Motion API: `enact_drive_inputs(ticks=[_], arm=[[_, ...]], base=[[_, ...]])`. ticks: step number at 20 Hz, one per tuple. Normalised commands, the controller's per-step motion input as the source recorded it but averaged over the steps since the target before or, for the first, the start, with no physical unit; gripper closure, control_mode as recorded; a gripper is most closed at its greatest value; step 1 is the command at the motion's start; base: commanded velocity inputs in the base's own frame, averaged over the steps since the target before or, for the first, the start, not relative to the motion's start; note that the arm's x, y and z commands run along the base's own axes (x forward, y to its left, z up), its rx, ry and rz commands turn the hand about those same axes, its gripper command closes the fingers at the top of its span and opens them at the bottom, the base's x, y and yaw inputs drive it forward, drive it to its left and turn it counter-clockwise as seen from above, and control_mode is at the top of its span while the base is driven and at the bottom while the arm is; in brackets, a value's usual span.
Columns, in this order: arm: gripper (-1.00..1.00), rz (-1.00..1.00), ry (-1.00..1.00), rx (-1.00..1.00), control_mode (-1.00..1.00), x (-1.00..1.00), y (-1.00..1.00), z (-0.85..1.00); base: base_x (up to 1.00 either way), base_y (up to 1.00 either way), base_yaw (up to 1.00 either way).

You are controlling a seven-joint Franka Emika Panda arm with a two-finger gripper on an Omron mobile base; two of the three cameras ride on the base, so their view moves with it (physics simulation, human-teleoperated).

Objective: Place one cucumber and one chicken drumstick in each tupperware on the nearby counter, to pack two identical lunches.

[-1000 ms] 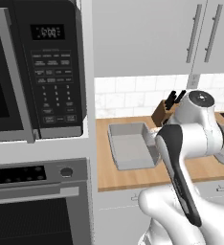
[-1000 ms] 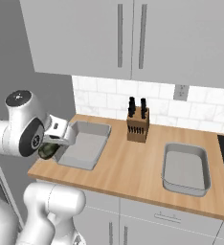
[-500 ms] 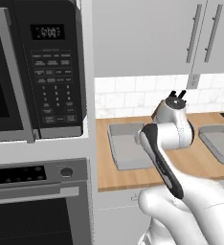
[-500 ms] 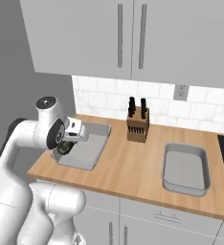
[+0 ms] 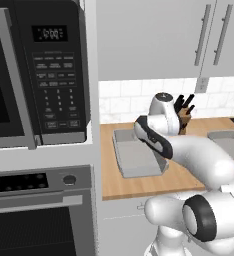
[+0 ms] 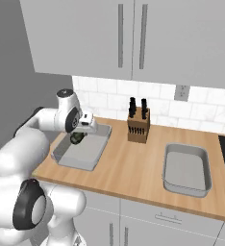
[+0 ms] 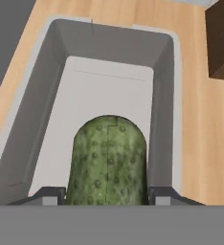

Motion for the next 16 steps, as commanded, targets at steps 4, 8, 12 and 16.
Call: enact_drive_inputs(ticks=[4,8,12,16], arm=[[1.00,-0.02,-0.03,-0.01,-1.00,0.71,0.00,-0.76],[1.00,-0.05,-0.08,0.00,-1.00,0.51,-0.08,-0.55],[1.00,0.00,0.01,0.00,-1.00,0.28,-0.12,-0.03],[-1.00,0.00,0.04,0.00,-1.00,0.13,-0.06,-0.07]], base=[[0.00,0.00,0.00],[0.00,0.00,0.00],[0.00,0.00,0.00],[0.00,0.00,0.00]])
